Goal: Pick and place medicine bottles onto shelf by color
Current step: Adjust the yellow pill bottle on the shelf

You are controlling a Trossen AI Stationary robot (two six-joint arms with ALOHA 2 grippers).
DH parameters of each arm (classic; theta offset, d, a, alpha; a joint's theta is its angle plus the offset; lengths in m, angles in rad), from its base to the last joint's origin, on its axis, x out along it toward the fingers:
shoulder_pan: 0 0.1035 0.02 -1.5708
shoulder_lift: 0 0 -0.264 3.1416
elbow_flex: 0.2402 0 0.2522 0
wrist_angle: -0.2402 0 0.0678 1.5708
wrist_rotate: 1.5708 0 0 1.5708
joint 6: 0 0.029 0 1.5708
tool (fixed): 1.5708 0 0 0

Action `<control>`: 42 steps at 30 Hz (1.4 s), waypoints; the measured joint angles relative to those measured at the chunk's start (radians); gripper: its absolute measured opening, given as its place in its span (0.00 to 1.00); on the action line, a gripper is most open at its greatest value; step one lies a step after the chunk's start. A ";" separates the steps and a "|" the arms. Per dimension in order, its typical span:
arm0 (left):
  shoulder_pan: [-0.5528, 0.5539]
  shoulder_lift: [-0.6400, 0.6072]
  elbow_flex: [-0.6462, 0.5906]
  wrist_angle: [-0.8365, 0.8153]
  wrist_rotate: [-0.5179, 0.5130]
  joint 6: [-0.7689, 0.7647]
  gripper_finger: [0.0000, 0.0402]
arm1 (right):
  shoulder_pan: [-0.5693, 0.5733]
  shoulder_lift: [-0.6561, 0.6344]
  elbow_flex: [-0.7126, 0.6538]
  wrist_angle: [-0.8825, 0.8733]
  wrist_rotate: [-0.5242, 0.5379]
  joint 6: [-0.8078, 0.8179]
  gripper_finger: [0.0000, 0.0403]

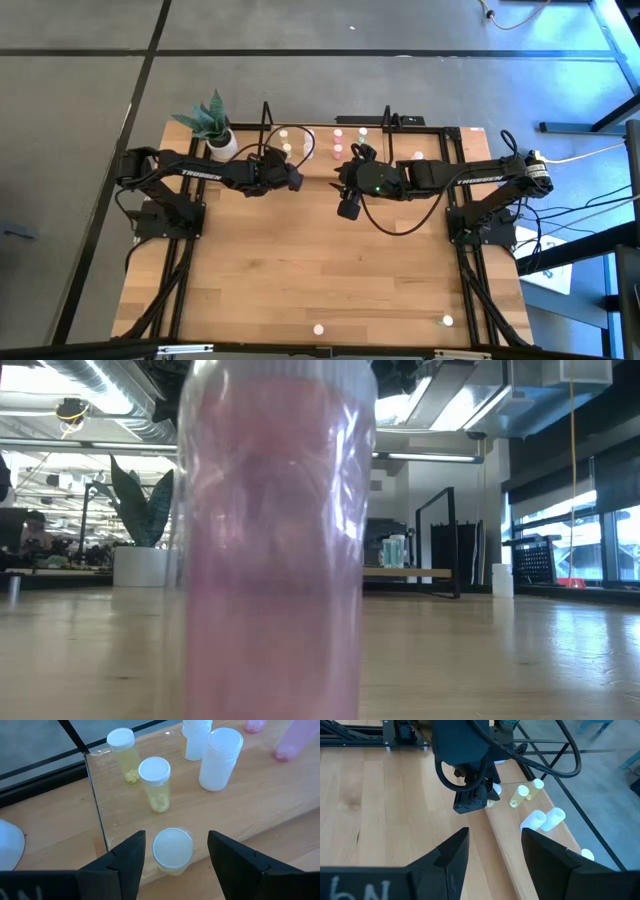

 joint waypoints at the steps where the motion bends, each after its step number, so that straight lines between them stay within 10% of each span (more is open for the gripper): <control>1: 0.000 -0.001 0.000 0.001 0.000 0.000 0.52 | 0.000 0.000 0.000 0.000 0.000 0.000 0.46; 42: -0.041 -0.001 0.082 -0.054 -0.080 0.054 0.66 | 0.000 0.000 0.000 0.000 0.000 0.000 0.46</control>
